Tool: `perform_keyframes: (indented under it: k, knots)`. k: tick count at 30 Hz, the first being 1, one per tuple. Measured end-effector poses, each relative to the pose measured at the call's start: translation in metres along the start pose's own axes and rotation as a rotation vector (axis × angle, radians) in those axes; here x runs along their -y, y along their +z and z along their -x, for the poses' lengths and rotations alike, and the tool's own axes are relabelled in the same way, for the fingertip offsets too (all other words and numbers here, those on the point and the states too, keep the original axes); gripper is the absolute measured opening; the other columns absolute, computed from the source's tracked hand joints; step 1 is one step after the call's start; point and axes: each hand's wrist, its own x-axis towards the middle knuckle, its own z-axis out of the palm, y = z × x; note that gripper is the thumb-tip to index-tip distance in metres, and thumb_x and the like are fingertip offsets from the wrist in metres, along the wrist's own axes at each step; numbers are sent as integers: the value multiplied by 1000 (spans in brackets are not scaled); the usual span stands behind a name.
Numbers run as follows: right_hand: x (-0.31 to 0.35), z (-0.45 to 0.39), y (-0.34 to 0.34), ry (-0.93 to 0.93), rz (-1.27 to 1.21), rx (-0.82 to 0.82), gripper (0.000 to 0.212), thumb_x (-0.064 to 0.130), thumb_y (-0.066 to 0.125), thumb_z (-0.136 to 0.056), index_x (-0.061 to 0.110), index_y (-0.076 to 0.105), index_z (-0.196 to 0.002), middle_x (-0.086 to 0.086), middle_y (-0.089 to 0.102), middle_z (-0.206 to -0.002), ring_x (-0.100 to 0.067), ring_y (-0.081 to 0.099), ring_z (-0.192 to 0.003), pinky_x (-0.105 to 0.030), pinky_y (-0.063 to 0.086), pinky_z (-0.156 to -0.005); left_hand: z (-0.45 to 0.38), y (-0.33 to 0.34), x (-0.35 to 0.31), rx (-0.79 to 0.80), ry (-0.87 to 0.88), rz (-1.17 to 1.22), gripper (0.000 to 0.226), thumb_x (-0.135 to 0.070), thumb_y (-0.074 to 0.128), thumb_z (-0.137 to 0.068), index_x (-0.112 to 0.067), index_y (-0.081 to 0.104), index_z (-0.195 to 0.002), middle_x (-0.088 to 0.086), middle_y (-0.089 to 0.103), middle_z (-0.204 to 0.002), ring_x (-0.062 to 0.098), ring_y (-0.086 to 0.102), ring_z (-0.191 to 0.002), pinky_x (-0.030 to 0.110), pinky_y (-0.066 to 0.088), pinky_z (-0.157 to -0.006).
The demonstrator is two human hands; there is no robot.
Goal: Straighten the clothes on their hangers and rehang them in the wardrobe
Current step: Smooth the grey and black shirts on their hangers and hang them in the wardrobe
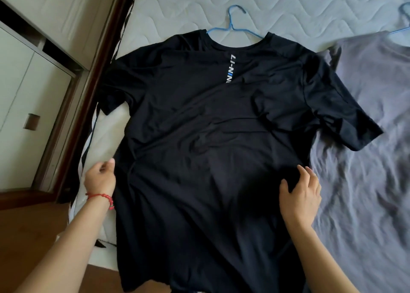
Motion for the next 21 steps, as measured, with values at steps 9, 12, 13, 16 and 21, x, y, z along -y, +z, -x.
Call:
perform_keyframes:
  k: [9, 12, 13, 16, 21]
  knots:
    - [-3, 3, -8, 298, -112, 27, 28, 22, 50, -93, 4, 54, -114, -18, 60, -116, -37, 52, -111, -43, 39, -92, 24, -3, 16, 180, 3, -65, 36, -25, 56, -89, 9, 62, -80, 25, 64, -86, 39, 59, -86, 34, 40, -72]
    - [-10, 0, -17, 290, -151, 60, 20, 19, 49, -93, 3, 58, -102, -18, 65, -105, -36, 54, -105, -38, 40, -83, 13, -18, 19, 14, 50, -93, 40, -28, 55, -90, 10, 58, -78, 32, 61, -85, 45, 57, -85, 42, 44, -75]
    - [-12, 0, -20, 267, -162, 62, 19, 17, 50, -93, 2, 59, -100, -19, 64, -106, -36, 54, -104, -36, 38, -82, 9, -22, 19, -18, 40, -95, 43, -31, 55, -90, 10, 58, -79, 33, 60, -86, 46, 57, -87, 45, 45, -78]
    - [-16, 6, -25, 264, -247, 56, 22, 14, 49, -94, -3, 57, -104, -19, 52, -117, -34, 50, -106, -29, 32, -85, 5, -26, 17, 7, -38, -102, 56, -43, 52, -89, 12, 59, -94, 34, 58, -99, 49, 54, -98, 50, 44, -87]
    - [-22, 31, -29, 356, -390, 58, 33, 28, 50, -93, 4, 51, -115, -14, 59, -116, -28, 54, -108, -29, 35, -84, 36, -27, 23, 198, -223, -23, 54, -49, 52, -86, 2, 61, -103, 13, 58, -98, 37, 53, -106, 36, 38, -84]
